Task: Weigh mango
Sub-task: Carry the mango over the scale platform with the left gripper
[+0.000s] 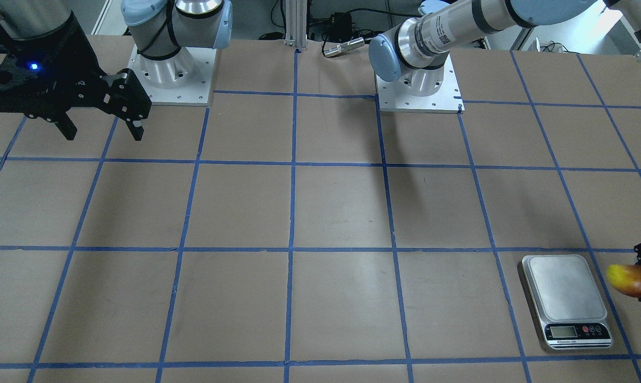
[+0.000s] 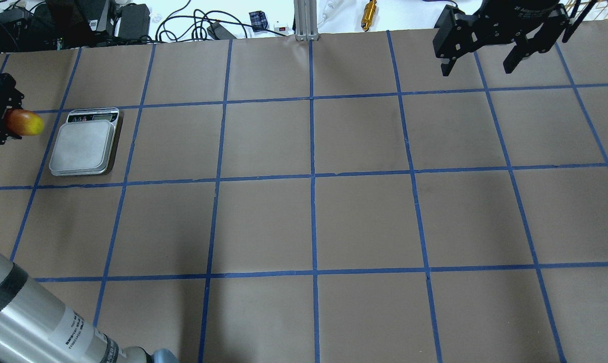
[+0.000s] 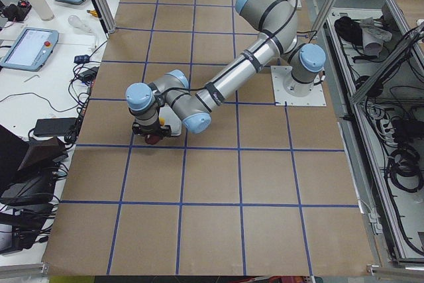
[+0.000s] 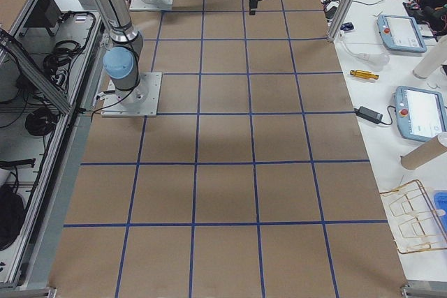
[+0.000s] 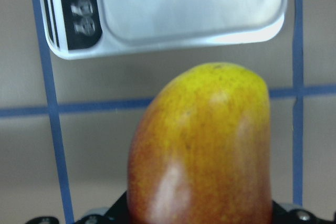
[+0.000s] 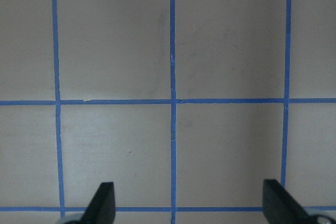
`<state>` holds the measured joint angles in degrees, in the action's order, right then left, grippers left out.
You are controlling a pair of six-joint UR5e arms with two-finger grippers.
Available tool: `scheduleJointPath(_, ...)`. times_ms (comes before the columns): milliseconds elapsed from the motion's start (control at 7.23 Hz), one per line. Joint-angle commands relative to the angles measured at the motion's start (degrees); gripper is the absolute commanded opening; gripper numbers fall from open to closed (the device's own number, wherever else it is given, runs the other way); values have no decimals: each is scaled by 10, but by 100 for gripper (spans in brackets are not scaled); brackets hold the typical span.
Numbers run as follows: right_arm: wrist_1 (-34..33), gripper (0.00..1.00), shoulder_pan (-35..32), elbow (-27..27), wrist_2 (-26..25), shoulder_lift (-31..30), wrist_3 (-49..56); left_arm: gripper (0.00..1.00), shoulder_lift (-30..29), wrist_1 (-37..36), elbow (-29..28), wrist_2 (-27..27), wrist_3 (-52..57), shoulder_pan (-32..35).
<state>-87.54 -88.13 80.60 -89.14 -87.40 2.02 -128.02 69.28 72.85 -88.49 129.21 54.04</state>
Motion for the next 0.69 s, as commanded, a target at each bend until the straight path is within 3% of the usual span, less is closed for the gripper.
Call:
scheduleJointPath(0, 0, 100, 0, 0, 0, 0, 0, 0, 12, -17, 42, 1, -63, 45)
scheduleJointPath(415, 0, 100, 0, 0, 0, -1, 0, 0, 1, -48, 61, 1, -65, 51)
scheduleJointPath(553, 0, 100, 0, 0, 0, 0, 0, 12, -2, -51, 66, 2, -66, 52)
